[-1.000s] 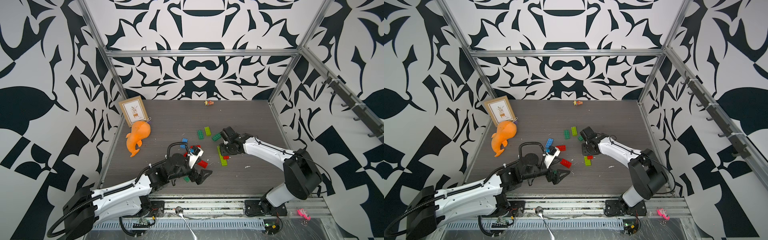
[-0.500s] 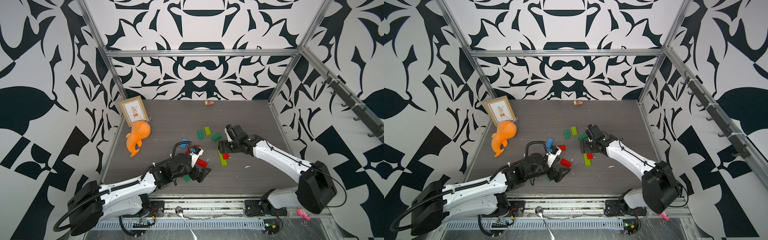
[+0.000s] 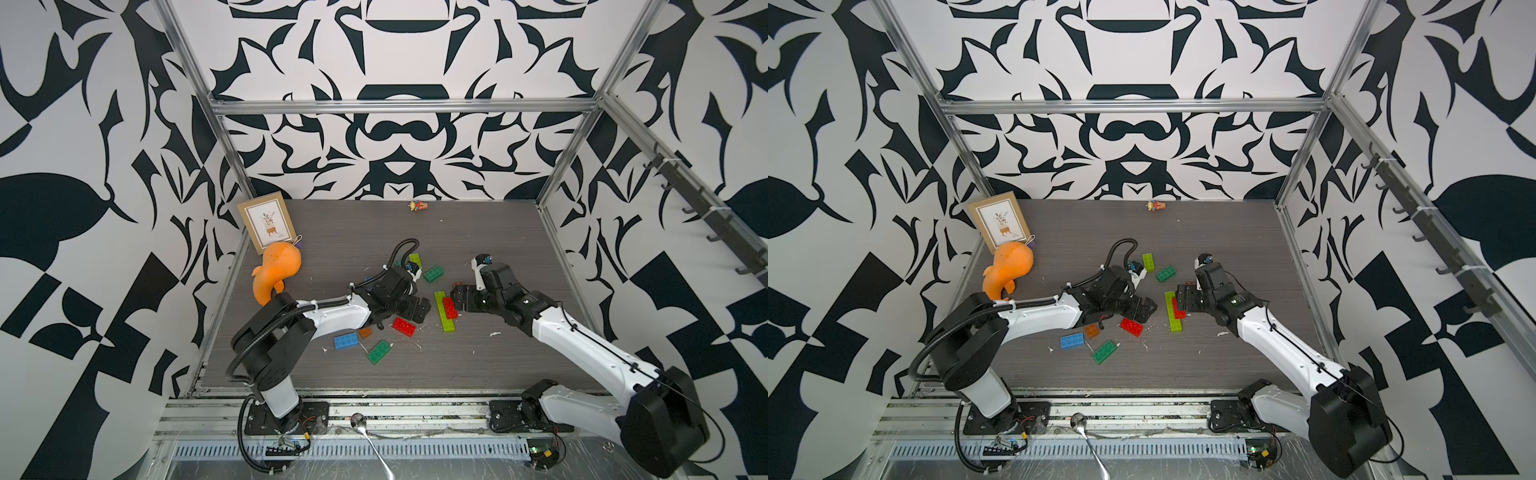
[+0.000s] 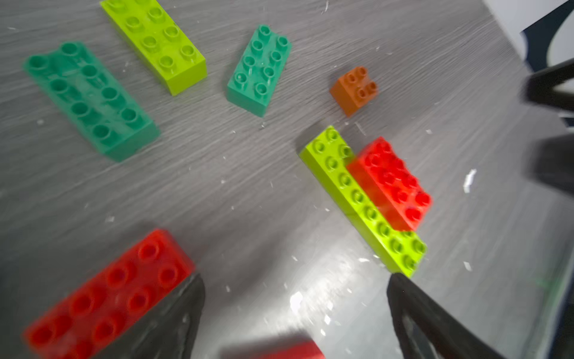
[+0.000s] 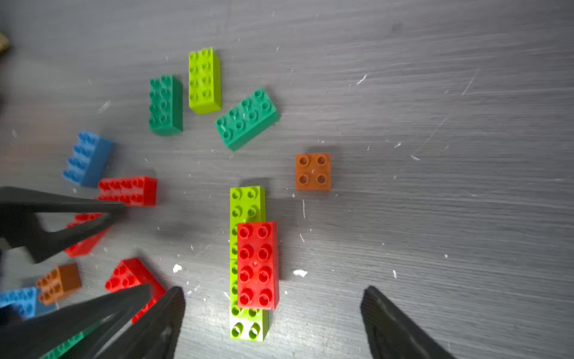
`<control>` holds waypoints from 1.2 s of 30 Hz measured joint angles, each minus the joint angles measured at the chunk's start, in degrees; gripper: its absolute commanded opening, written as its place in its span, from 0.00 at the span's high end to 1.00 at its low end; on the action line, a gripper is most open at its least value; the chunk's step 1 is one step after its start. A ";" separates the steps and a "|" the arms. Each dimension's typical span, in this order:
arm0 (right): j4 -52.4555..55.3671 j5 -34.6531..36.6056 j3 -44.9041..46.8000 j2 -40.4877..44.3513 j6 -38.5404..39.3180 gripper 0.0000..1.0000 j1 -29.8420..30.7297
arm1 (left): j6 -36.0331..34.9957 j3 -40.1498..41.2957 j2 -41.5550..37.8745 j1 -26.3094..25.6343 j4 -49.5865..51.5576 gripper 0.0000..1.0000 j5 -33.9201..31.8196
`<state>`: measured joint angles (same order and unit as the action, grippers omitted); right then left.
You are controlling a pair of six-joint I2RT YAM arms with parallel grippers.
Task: Assemble a small pinwheel with lego
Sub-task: Pick up the lego brick from the center of the board.
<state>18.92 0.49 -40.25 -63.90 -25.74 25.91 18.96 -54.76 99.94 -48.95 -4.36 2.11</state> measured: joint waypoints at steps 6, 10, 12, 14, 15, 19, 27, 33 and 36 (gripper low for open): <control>-2.82 -1.97 2.62 2.36 -0.35 0.00 -0.57 | -7.26 -9.20 10.56 1.49 0.13 0.14 3.23; -4.07 -3.63 3.26 3.41 -0.22 0.00 -0.59 | -10.47 -14.51 15.82 2.25 0.55 0.14 3.74; -4.07 -3.89 3.61 4.61 -0.09 0.00 -0.59 | -11.47 -17.09 17.73 2.93 0.79 0.14 4.26; -4.15 -3.96 3.93 5.75 0.04 0.00 -0.59 | -12.17 -19.28 19.41 3.93 0.85 0.18 4.87; -4.17 -3.98 4.09 6.25 0.15 0.00 -0.59 | -12.72 -20.44 20.26 4.59 0.98 0.18 5.20; -4.26 -4.24 4.15 6.58 0.26 0.01 -0.59 | -13.57 -22.75 22.01 6.34 1.03 0.19 6.14; -4.26 -4.72 4.20 5.70 0.42 0.03 -0.59 | -17.77 -25.90 23.80 7.52 3.37 0.29 9.88; -4.31 -5.09 4.22 5.64 0.42 0.03 -0.59 | -20.98 -28.33 24.57 7.30 7.54 0.37 10.97; -4.63 -5.57 4.22 5.07 0.42 0.03 -0.59 | -22.27 -29.88 25.29 7.19 9.16 0.40 11.02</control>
<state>14.28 -5.08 -36.03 -58.83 -25.32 25.32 -3.31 -84.64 125.23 -41.76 4.80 13.13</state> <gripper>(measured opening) 0.971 0.613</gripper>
